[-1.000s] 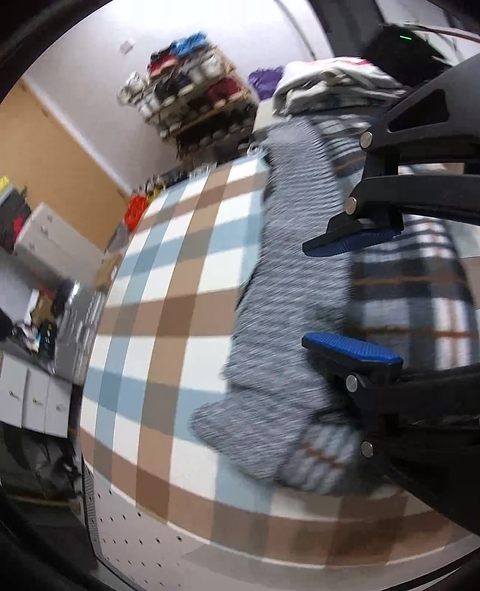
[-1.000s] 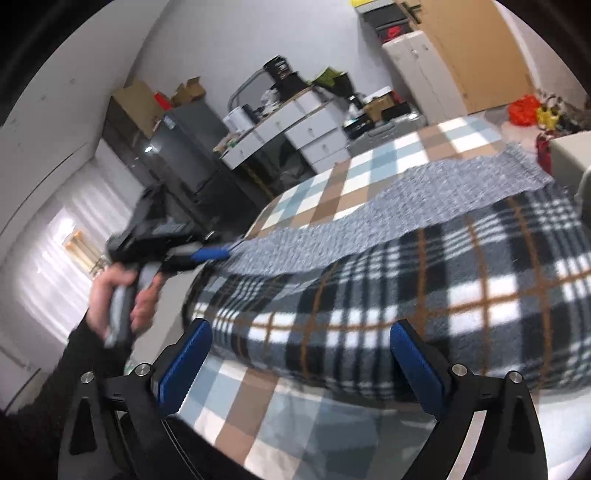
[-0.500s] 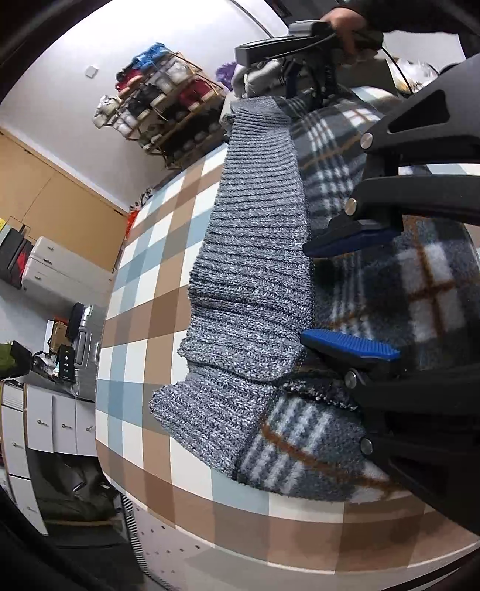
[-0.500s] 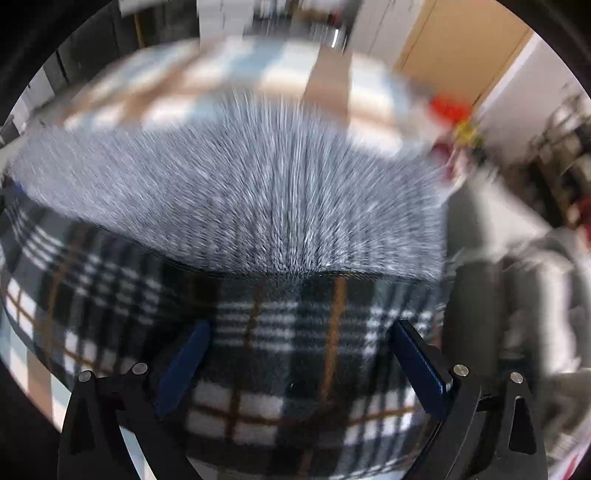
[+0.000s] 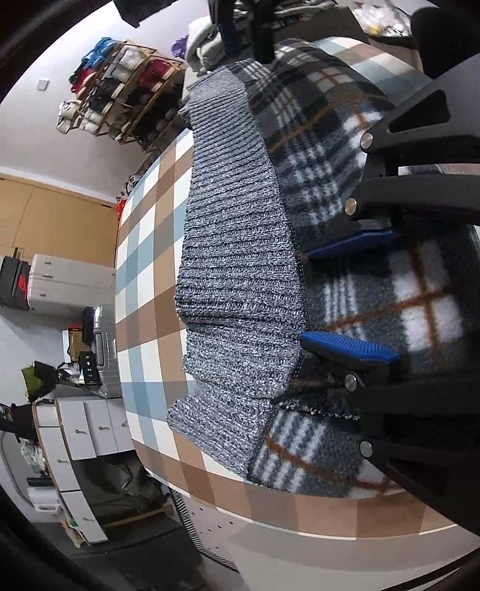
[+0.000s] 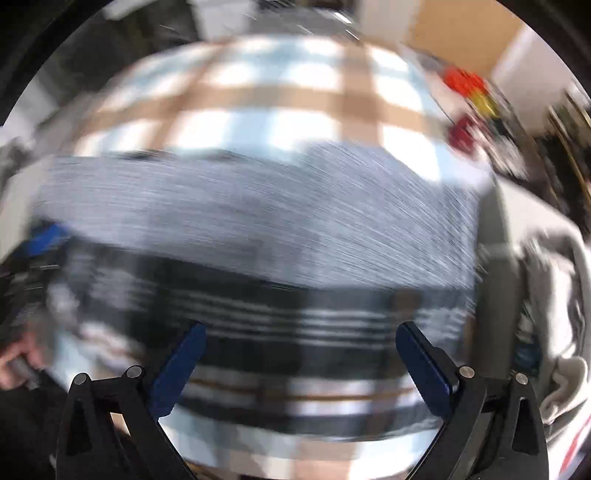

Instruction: Fold large clothes

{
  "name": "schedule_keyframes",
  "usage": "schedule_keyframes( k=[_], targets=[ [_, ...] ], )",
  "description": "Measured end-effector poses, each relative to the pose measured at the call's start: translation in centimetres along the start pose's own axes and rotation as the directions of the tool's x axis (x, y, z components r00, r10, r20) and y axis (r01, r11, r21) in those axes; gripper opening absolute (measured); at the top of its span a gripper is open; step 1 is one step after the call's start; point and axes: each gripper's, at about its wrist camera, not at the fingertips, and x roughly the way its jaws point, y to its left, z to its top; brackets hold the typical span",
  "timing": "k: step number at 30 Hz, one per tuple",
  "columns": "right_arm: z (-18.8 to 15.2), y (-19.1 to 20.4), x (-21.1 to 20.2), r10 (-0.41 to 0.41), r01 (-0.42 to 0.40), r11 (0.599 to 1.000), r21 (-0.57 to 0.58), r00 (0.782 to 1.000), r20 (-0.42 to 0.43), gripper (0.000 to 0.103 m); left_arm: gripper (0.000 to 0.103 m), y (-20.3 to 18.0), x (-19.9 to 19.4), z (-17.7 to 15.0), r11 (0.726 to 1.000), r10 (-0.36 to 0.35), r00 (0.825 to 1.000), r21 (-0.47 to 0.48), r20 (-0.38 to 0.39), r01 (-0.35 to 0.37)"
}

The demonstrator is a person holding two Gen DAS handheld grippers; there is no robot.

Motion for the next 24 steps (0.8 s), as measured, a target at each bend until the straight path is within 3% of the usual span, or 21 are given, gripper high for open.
schedule_keyframes(
  k=[3,5,8,12,14,16,18,21,24],
  targets=[
    [0.3,4.5,1.4,0.028,-0.029,0.997,-0.067,1.000,-0.013,0.103,0.035,0.2,0.0,0.0,1.000,-0.010,1.000,0.001,-0.001,0.010],
    [0.8,6.6,3.5,-0.040,0.034,0.993,-0.109,0.998,-0.051,0.103,0.035,0.2,-0.1,-0.1,1.000,-0.014,1.000,0.005,-0.002,0.014],
    [-0.4,8.1,8.1,-0.125,0.105,0.982,-0.155,0.984,-0.129,0.103,0.035,0.0,-0.1,-0.3,1.000,-0.013,1.000,0.016,-0.010,0.013],
    [-0.5,8.1,8.3,-0.127,0.112,0.984,-0.141,0.987,-0.101,0.103,0.035,-0.1,-0.2,-0.1,1.000,-0.013,1.000,0.012,-0.014,0.013],
    [-0.9,7.7,8.0,-0.106,0.095,0.986,-0.137,0.991,-0.077,0.103,0.035,-0.1,-0.7,0.3,1.000,-0.027,0.999,-0.009,-0.020,0.027],
    [-1.5,6.9,7.3,-0.075,0.069,0.989,-0.129,0.996,-0.044,0.103,0.035,-0.1,-1.8,0.2,0.995,-0.090,0.996,-0.052,-0.014,0.089],
    [-2.5,4.8,5.1,0.019,-0.016,0.998,-0.059,0.999,0.037,0.103,0.035,-0.4,-3.1,-0.3,0.980,-0.185,0.983,-0.073,0.007,0.185],
    [-3.8,0.6,1.8,0.125,-0.138,0.988,0.072,0.979,0.164,0.103,0.036,-2.1,-4.9,-1.4,0.961,-0.274,0.962,-0.031,0.020,0.274],
    [-5.0,-2.7,0.0,0.064,-0.088,0.989,0.121,0.979,0.191,0.103,0.044,-4.2,-4.9,-1.8,0.957,-0.287,0.958,0.048,-0.012,0.287]
  ],
)
